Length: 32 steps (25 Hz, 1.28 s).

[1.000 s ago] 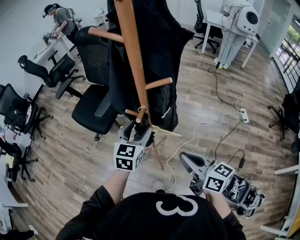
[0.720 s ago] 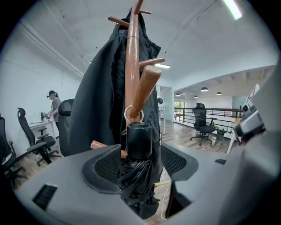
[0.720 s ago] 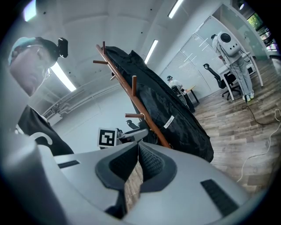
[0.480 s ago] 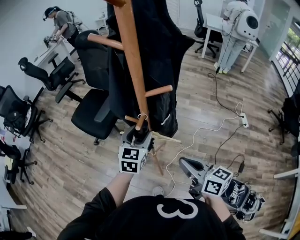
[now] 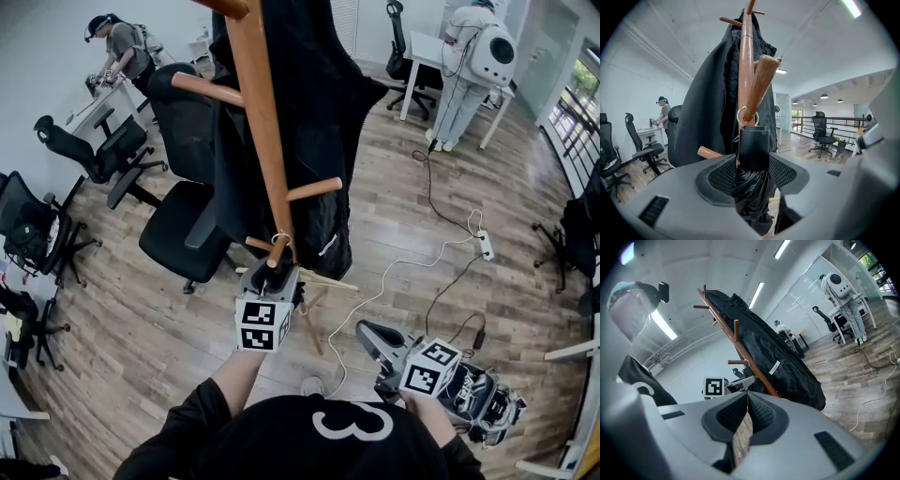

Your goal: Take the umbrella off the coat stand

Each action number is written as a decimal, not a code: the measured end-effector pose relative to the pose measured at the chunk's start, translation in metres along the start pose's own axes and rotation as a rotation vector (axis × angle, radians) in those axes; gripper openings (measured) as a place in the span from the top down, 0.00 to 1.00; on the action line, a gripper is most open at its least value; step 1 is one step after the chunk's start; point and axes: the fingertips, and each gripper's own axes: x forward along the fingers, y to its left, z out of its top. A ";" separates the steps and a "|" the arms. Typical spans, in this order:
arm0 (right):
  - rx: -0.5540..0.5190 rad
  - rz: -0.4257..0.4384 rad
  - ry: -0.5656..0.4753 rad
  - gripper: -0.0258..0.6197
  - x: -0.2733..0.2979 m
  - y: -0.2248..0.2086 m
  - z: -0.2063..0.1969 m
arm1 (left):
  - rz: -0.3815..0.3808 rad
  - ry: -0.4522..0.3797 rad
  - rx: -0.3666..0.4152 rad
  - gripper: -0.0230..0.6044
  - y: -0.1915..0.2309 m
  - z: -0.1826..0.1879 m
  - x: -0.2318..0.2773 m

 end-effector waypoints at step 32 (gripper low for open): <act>0.015 -0.011 0.038 0.92 0.008 -0.001 -0.012 | -0.066 0.039 -0.045 0.65 -0.007 0.000 -0.005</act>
